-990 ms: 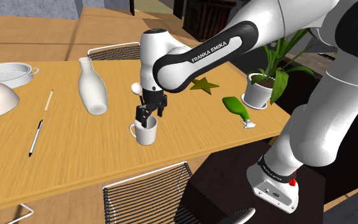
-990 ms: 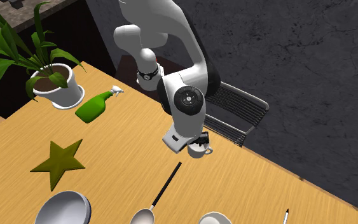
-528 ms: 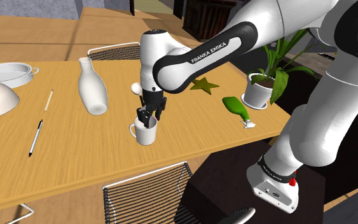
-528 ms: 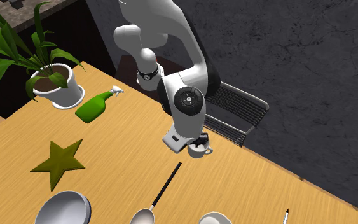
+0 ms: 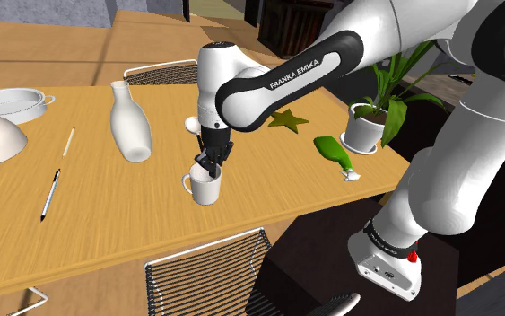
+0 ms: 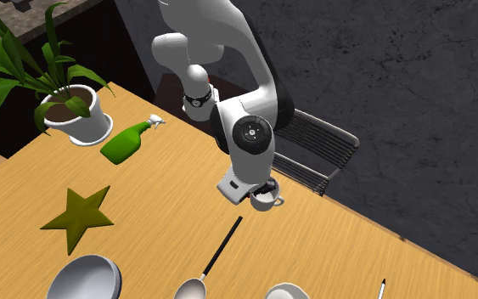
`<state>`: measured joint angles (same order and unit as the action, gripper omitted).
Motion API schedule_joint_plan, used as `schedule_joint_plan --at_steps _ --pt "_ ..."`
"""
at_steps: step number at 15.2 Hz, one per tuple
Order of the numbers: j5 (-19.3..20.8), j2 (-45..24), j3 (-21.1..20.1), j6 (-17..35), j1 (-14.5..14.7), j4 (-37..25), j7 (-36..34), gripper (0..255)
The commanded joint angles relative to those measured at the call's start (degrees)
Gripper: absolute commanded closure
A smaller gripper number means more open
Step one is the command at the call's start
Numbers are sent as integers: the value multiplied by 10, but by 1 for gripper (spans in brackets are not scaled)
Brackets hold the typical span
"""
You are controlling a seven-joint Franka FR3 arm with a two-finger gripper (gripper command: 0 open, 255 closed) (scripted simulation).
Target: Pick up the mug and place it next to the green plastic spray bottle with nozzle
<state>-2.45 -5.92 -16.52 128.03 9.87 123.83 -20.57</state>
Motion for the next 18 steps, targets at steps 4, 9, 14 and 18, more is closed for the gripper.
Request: schedule_joint_plan --at_steps 4,9,14,18 --pt "-4 13 0 -22 -1 -9 2 255" --pt "-9 32 0 -59 -2 -28 4 255" --pt "-13 48 0 -96 -3 -49 5 255" --pt "-15 59 1 -126 -3 -68 6 255"
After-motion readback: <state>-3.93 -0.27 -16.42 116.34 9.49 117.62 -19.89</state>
